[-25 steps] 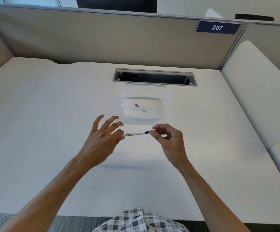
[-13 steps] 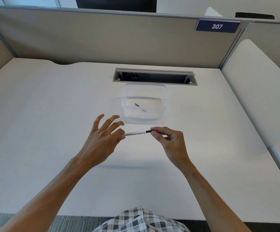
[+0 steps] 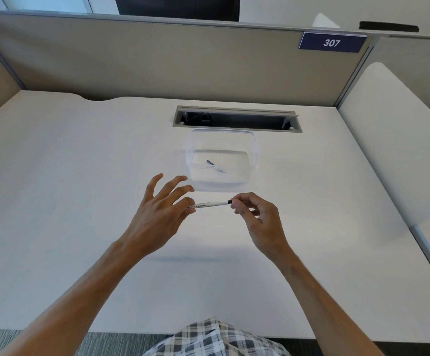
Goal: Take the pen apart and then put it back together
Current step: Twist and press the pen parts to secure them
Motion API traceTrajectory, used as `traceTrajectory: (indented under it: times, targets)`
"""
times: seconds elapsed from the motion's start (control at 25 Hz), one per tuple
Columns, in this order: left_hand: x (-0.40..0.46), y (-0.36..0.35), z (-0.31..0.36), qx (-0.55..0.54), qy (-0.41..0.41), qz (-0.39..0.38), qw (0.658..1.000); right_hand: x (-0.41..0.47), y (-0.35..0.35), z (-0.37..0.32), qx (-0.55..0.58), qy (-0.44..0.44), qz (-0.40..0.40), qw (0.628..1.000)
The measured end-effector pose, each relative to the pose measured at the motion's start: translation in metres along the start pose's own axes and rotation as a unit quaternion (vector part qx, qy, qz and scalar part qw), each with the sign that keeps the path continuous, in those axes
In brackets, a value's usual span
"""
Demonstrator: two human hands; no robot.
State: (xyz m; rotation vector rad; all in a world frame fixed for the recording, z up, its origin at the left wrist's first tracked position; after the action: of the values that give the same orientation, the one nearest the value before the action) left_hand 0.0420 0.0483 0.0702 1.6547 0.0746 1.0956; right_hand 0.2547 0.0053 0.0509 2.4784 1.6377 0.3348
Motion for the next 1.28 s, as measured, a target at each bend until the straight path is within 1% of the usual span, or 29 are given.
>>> traceTrajectory:
  times: [0.12,0.28,0.4,0.52,0.68,0.96,1.28]
  targets:
    - [0.001,0.002,0.003,-0.008,-0.005,0.017,1.000,-0.001,-0.001,-0.003,-0.026,0.027,-0.003,0.999]
    - [0.003,0.004,0.006,-0.012,-0.007,0.028,1.000,-0.001,-0.005,-0.006,-0.031,0.055,0.000,0.998]
    - [0.002,0.004,0.005,-0.008,-0.009,0.022,1.000,0.000,-0.006,-0.006,-0.025,0.055,0.010,0.998]
    - [0.000,0.004,0.004,0.000,-0.012,0.012,1.000,0.001,-0.003,-0.009,-0.041,0.054,0.015,0.998]
    - [-0.003,0.004,0.001,0.004,-0.010,0.006,1.000,-0.001,0.002,-0.013,-0.043,0.079,0.001,0.996]
    - [-0.003,0.007,0.002,-0.005,-0.009,0.019,1.000,-0.005,0.001,-0.012,-0.048,0.098,-0.017,0.994]
    - [0.000,0.009,0.006,-0.011,-0.007,0.032,0.999,-0.003,-0.005,-0.011,-0.053,0.108,-0.004,0.993]
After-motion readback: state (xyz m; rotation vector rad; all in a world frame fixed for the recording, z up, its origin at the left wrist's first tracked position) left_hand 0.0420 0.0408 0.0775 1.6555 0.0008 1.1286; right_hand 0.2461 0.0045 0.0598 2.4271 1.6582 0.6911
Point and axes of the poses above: each hand's wrist, its own x-axis towards the middle knuckle, its own y-axis out of the back of the hand, z = x × y, the point moved 5 cm from there along x, towards the middle knuckle, and after that the axes turned 12 degrees about z, right-handed, at the moved point
